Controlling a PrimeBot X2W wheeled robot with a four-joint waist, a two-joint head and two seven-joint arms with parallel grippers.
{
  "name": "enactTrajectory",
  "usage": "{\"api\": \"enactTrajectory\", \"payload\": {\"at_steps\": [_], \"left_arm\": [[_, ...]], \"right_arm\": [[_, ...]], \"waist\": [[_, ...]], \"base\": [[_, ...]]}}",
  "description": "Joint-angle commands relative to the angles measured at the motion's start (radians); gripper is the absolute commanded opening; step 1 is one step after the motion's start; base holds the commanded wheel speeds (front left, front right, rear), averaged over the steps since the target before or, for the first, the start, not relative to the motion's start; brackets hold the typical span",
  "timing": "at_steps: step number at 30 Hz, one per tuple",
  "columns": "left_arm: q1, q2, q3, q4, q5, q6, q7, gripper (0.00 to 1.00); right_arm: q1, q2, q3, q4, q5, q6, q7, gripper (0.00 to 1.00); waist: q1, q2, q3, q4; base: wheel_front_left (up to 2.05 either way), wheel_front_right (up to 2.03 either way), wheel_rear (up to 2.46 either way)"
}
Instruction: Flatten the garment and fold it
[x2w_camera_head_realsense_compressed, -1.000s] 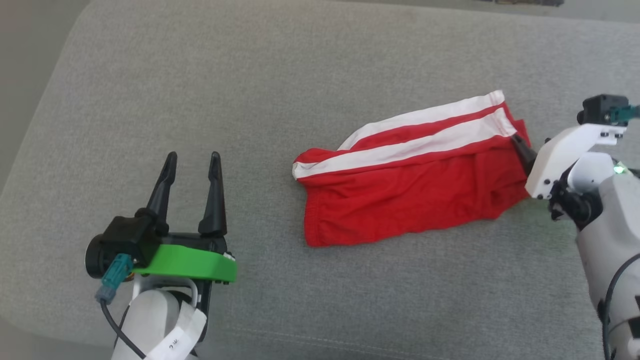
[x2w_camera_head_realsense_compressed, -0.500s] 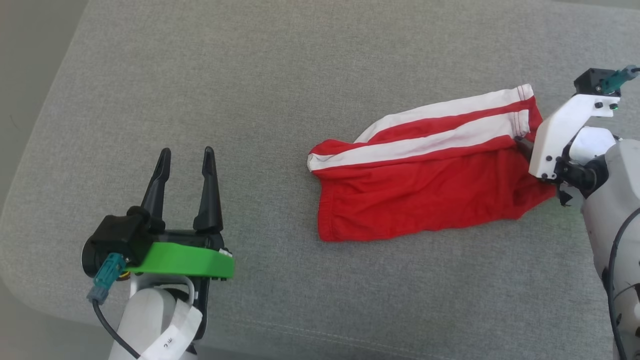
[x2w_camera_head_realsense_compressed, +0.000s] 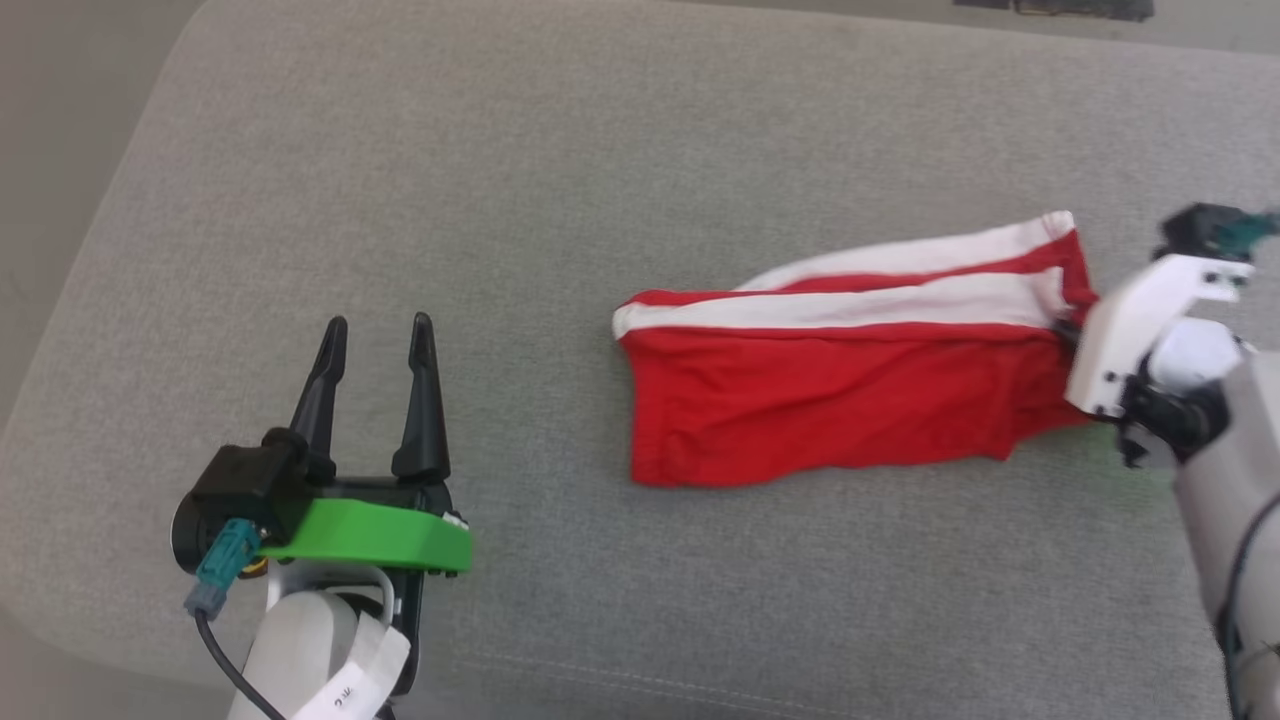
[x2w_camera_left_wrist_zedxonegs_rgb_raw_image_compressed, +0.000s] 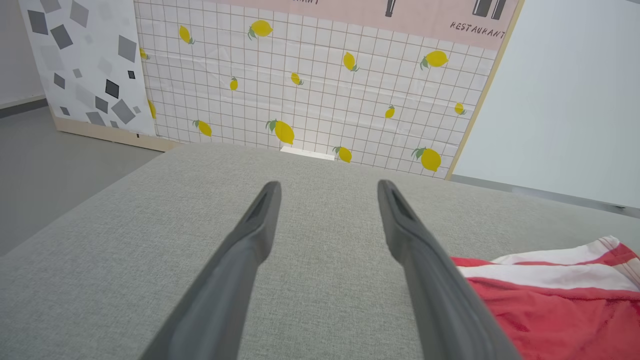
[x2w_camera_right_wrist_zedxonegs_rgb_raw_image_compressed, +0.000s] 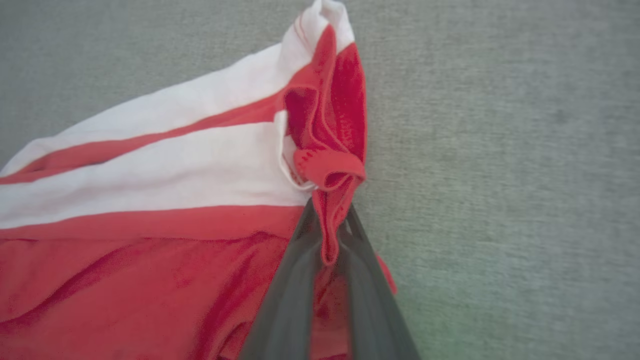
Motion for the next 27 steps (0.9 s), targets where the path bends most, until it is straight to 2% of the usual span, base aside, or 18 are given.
{"api": "enactTrajectory", "payload": {"at_steps": [1, 5, 10, 13, 16, 20, 27], "left_arm": [[0.016, -0.003, -0.003, 0.003, -0.01, 0.005, -0.004, 1.0], [0.024, -0.003, -0.011, 0.007, -0.006, 0.002, -0.004, 1.0], [0.03, -0.004, -0.012, 0.012, -0.003, 0.0, -0.004, 1.0], [0.033, -0.004, -0.017, 0.016, -0.004, -0.001, -0.004, 1.0], [0.035, -0.004, -0.022, 0.021, -0.004, -0.002, -0.004, 1.0], [0.041, -0.004, -0.029, 0.029, -0.004, -0.005, -0.004, 1.0], [0.045, -0.004, -0.036, 0.041, -0.003, -0.011, -0.004, 1.0]], "right_arm": [[0.032, -0.026, -0.018, -0.012, 0.008, -0.002, -0.013, 0.0], [0.083, -0.074, -0.068, -0.056, -0.013, -0.002, -0.03, 0.0], [0.136, -0.12, -0.151, -0.114, -0.111, -0.002, -0.038, 0.0], [0.16, -0.121, -0.201, -0.167, -0.196, -0.002, -0.029, 0.0], [0.182, -0.084, -0.215, -0.254, -0.258, -0.002, -0.008, 0.0], [0.223, -0.025, -0.159, -0.424, -0.304, -0.002, 0.042, 0.0], [0.303, 0.017, 0.081, -0.759, -0.287, -0.002, 0.206, 0.0]], "waist": [[0.0, 0.0, -0.018, -0.018], [0.0, 0.0, -0.032, -0.034], [0.0, 0.0, -0.043, -0.056], [0.0, 0.0, -0.047, -0.063], [0.0, 0.0, -0.054, -0.066], [0.0, 0.0, -0.068, -0.065], [0.0, 0.0, -0.085, -0.051]], "base": [[0.0, 0.0, 0.0], [0.0, 0.0, 0.0], [0.0, 0.0, 0.0], [0.0, 0.0, 0.0], [0.0, 0.0, 0.0], [0.0, 0.0, 0.0], [0.0, 0.0, 0.0]]}}
